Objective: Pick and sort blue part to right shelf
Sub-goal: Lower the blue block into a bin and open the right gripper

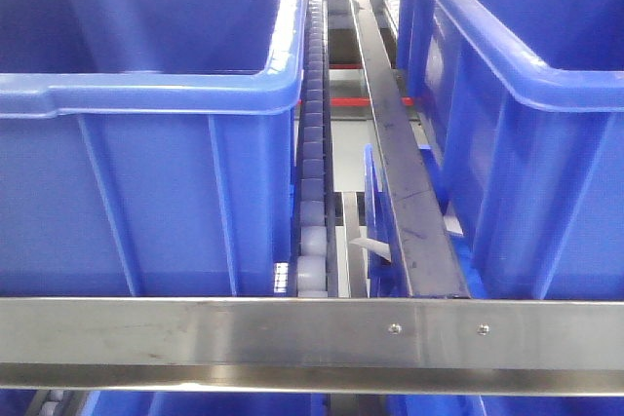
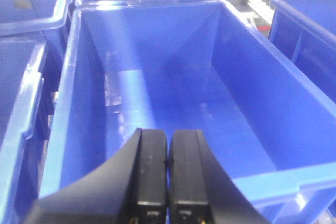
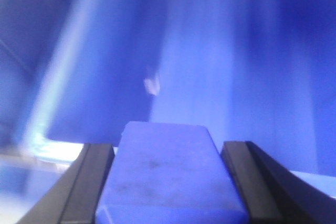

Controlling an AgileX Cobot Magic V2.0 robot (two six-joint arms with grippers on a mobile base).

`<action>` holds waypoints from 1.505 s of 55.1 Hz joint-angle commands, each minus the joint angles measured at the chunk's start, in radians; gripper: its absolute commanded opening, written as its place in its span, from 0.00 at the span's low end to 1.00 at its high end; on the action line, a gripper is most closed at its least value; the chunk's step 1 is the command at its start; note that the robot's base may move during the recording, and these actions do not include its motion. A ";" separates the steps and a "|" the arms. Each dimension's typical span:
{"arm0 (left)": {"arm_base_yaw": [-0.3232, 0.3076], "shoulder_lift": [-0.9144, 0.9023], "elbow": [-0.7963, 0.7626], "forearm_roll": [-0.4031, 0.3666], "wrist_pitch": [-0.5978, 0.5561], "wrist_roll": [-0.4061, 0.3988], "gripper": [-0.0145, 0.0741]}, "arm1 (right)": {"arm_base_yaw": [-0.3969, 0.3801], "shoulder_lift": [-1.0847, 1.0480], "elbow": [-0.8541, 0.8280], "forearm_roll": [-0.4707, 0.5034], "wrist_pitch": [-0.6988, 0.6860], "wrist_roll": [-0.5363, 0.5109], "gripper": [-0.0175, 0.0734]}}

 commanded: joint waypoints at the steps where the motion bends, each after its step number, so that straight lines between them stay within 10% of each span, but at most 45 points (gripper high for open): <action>1: -0.008 -0.004 -0.026 0.006 -0.057 -0.008 0.30 | -0.006 0.136 -0.118 -0.011 -0.003 0.001 0.43; 28: -0.008 -0.084 0.013 0.133 0.035 -0.153 0.30 | -0.327 0.631 -0.390 0.097 -0.034 -0.240 0.43; 57: -0.008 -0.084 0.013 0.133 0.033 -0.153 0.30 | -0.346 0.980 -0.393 0.139 -0.232 -0.352 0.44; 75: -0.008 -0.084 0.013 0.124 0.033 -0.153 0.30 | -0.346 0.992 -0.424 0.146 -0.189 -0.351 0.87; 83: -0.008 -0.084 0.013 0.124 0.033 -0.153 0.30 | -0.346 0.953 -0.451 0.148 -0.159 -0.351 0.89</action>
